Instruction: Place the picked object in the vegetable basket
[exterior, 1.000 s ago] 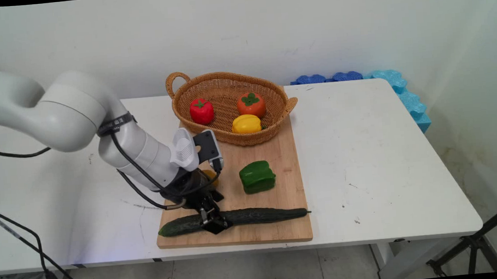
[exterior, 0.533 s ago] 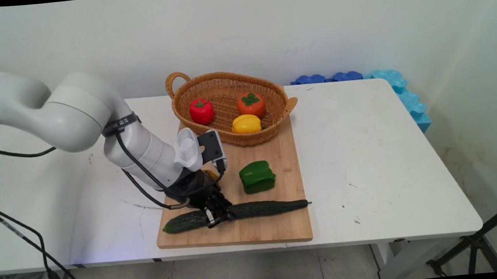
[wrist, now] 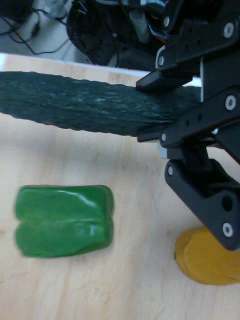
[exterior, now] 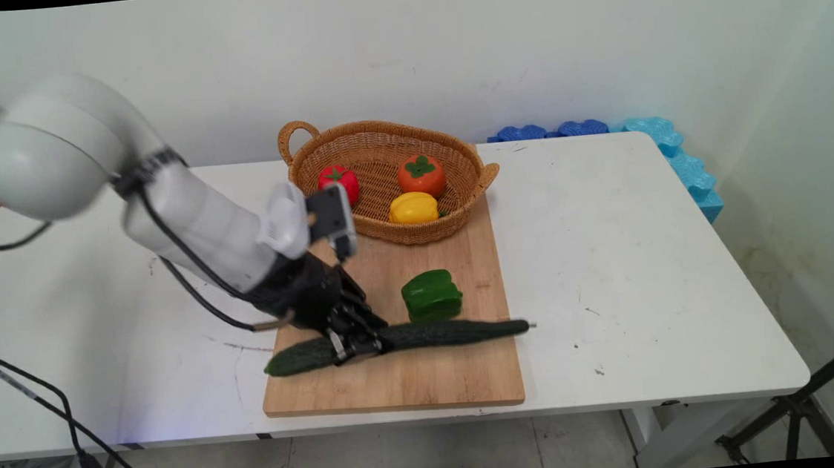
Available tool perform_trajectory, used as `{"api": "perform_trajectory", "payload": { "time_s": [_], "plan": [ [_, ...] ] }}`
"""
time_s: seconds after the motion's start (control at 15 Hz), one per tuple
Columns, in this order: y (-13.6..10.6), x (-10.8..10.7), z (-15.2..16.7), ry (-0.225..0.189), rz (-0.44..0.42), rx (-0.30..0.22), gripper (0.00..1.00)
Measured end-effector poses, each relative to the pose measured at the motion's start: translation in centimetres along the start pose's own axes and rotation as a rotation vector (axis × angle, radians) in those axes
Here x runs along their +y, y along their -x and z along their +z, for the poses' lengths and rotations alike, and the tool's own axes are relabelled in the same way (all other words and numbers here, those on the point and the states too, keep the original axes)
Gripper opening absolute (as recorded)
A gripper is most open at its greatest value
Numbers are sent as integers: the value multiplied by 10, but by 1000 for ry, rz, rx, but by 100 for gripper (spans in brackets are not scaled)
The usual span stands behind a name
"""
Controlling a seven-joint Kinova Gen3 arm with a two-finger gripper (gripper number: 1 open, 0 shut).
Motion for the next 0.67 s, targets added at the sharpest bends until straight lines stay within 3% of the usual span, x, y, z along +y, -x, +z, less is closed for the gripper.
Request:
{"api": "perform_trajectory", "payload": {
  "time_s": [0.4,0.67],
  "plan": [
    [-12,-2,-71,11,19,82,0],
    [-29,-18,-117,-7,9,136,0]
  ]
}}
